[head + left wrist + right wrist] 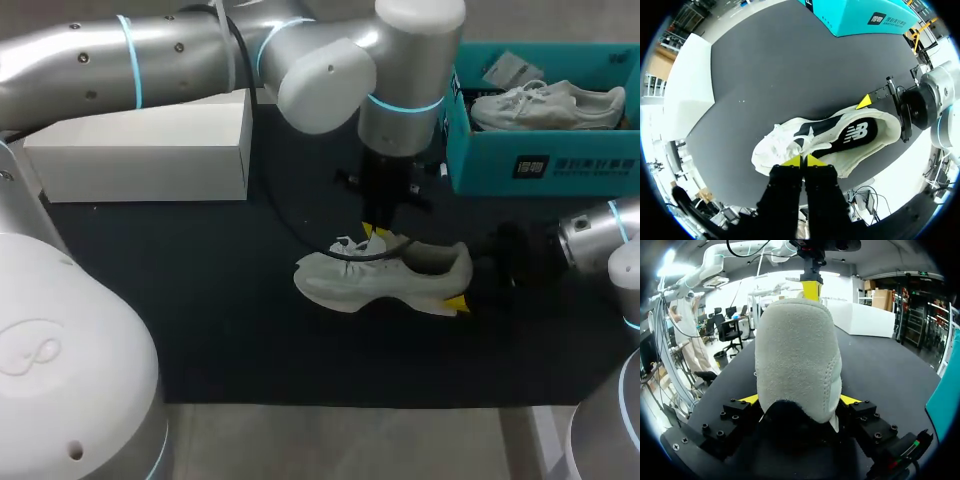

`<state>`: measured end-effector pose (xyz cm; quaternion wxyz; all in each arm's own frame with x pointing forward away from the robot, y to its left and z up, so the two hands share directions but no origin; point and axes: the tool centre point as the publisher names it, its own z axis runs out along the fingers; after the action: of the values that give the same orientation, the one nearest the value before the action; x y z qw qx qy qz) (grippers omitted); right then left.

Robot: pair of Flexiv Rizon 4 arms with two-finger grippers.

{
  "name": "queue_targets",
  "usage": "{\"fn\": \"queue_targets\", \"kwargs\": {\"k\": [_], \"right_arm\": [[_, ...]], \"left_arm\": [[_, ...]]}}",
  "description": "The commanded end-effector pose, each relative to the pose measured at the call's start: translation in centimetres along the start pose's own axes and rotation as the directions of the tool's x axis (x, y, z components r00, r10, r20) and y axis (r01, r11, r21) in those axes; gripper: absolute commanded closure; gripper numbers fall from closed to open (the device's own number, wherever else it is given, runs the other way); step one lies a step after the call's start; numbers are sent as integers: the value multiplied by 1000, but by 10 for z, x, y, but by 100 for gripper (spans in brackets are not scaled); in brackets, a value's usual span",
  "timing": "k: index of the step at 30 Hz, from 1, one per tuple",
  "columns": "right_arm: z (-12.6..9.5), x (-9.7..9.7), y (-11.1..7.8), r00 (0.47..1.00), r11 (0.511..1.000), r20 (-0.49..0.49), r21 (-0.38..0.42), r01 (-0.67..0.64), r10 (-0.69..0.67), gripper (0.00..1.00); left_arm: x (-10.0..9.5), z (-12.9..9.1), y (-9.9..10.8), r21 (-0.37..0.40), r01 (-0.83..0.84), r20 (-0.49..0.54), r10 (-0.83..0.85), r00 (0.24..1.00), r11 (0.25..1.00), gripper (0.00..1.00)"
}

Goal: Take the shoe out of the shoebox, open the shoe tongue, remove and reinsert the insole, then place the shoe into the shoebox

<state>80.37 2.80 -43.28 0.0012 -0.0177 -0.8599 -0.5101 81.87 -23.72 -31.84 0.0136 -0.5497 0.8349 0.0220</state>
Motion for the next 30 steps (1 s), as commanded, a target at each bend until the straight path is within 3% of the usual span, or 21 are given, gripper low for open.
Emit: {"fn": "queue_targets", "kwargs": {"k": [1, 13, 30], "right_arm": [[1, -1, -2, 1000, 1000, 1, 4, 0, 0, 100], [1, -1, -2, 1000, 1000, 1, 4, 0, 0, 100], [1, -1, -2, 1000, 1000, 1, 4, 0, 0, 100]], "left_arm": [[-23, -4, 14, 31, 26, -137, -22, 990, 999, 100], [-62, 16, 27, 17, 177, -211, -170, 963, 984, 100], [-90, 44, 29, -75, 330, -130, -337, 932, 941, 100]]}}
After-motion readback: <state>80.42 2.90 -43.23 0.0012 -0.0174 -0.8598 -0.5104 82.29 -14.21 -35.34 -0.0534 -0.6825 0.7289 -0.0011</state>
